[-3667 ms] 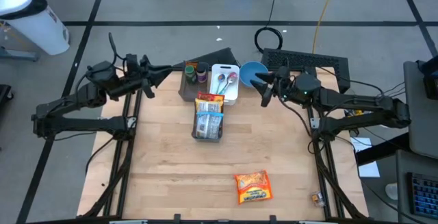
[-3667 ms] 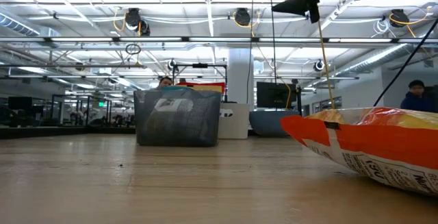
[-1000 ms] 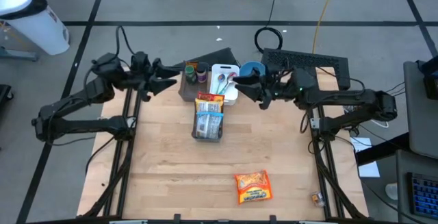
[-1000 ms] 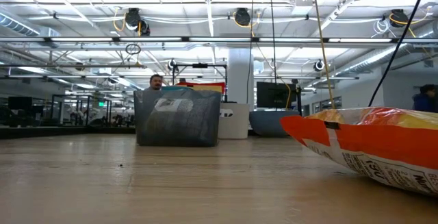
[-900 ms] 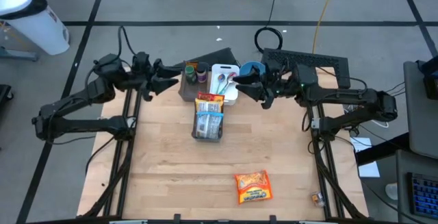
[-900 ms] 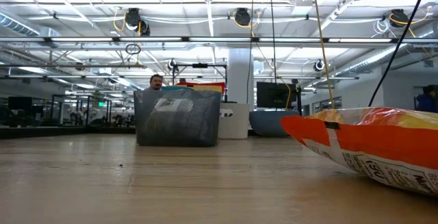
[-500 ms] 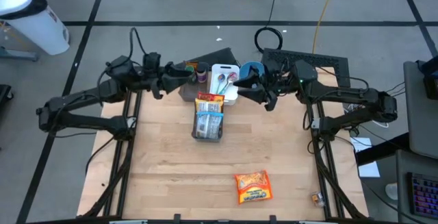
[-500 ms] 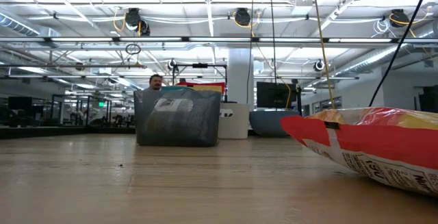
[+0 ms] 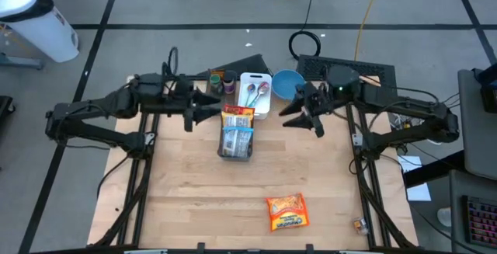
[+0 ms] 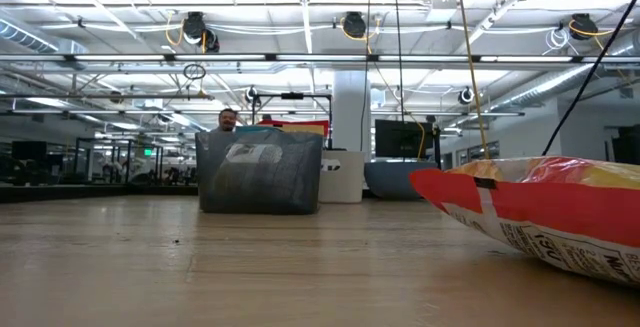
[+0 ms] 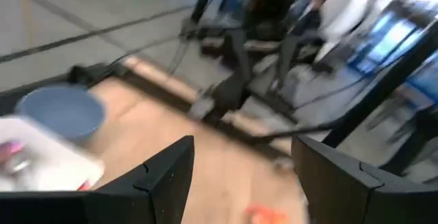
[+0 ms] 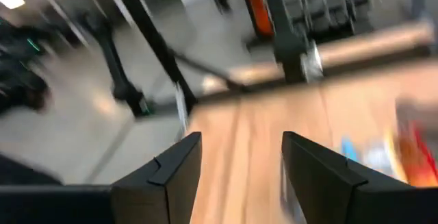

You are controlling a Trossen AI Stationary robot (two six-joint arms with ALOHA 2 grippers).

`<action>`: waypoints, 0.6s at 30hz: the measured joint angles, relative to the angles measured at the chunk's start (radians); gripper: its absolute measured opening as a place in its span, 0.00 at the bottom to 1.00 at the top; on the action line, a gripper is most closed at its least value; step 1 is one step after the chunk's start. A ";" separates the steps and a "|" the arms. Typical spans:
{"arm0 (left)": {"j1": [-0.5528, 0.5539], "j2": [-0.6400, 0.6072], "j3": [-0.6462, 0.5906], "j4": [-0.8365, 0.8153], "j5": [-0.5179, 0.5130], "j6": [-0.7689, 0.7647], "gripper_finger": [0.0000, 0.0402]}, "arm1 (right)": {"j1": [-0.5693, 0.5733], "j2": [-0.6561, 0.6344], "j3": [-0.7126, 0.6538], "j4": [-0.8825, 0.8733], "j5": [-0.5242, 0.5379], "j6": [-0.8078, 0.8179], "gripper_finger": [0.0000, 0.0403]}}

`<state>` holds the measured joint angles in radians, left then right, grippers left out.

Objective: Pick & Place Food Item
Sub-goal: Put the orange noodle pack into the bottom black bin

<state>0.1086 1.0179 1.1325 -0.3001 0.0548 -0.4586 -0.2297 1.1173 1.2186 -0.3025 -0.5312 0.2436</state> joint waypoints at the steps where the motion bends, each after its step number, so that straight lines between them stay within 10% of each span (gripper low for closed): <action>1: -0.016 0.003 0.001 -0.033 -0.004 0.006 0.64 | 0.024 0.001 0.009 -0.075 0.030 -0.010 0.49; 8: -0.119 0.031 -0.086 -0.062 0.013 -0.026 0.64 | 0.221 0.024 -0.080 -0.347 0.233 0.121 0.49; 18: -0.237 0.027 -0.282 0.170 0.023 -0.201 0.64 | 0.580 -0.090 -0.544 0.212 0.513 0.757 0.49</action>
<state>-0.1286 1.0449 0.8502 -0.1303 0.0776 -0.6593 0.3499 1.0270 0.6749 -0.0903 -0.0183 1.0010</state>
